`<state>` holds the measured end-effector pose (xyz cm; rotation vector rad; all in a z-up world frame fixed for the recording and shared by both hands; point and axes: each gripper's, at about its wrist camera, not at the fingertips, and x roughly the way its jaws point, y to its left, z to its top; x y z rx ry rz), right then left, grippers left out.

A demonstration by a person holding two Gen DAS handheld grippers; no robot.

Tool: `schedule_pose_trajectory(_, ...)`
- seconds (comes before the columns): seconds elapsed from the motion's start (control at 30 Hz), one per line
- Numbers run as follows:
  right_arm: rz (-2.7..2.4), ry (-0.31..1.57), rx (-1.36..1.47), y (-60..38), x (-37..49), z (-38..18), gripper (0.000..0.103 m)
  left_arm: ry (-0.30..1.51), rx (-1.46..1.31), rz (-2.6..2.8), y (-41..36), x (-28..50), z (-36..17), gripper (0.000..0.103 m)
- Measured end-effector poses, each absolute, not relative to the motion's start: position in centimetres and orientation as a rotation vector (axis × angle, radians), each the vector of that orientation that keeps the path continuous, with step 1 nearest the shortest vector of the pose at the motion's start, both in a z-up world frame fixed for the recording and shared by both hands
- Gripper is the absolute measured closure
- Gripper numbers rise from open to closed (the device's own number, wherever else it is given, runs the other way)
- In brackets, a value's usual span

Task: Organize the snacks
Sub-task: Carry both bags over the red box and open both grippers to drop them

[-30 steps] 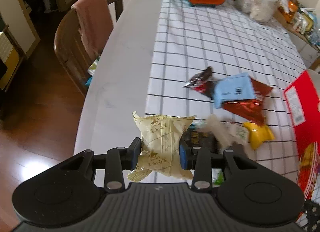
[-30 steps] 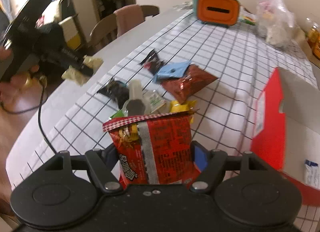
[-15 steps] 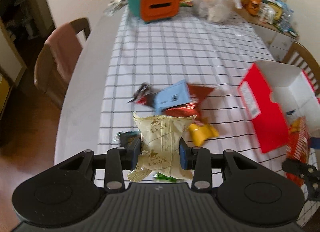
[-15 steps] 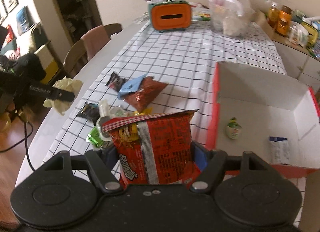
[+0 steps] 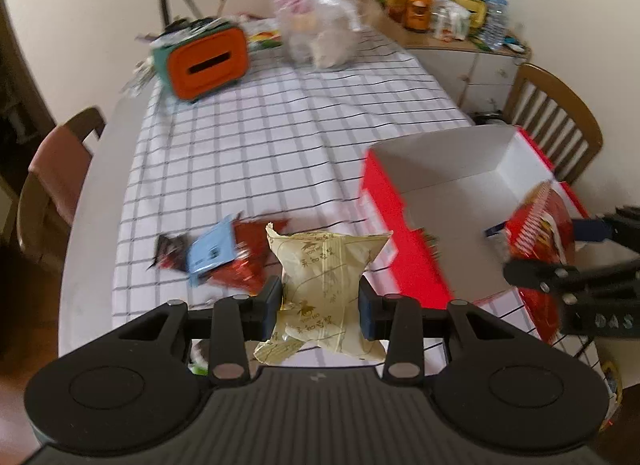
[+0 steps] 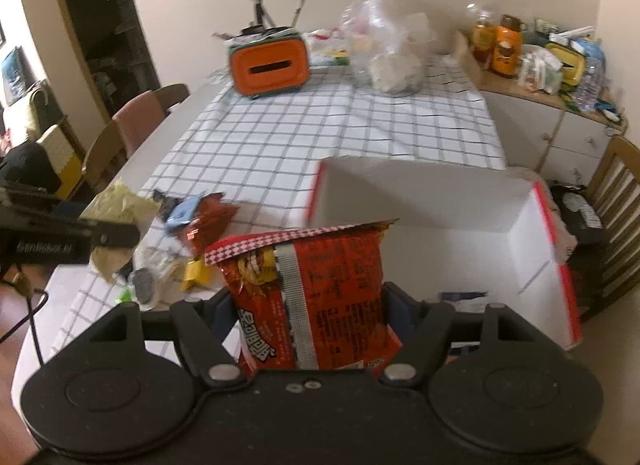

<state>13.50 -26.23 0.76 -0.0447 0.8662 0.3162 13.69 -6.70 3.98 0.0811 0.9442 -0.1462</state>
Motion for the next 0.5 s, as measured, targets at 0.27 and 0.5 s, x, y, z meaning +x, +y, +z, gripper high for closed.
schedule_pose_trajectory(0.27,0.246,0.868,-0.05,-31.3,16.0,0.3,0.03,0.955,0.123,-0.189,-13.3,15.2,3.5,0.065)
schedule_pose_trajectory(0.5,0.187,0.89,-0.025,-35.3,18.9,-0.9,0.03,0.976,0.154,-0.204,-18.1,17.1,2.2,0.065)
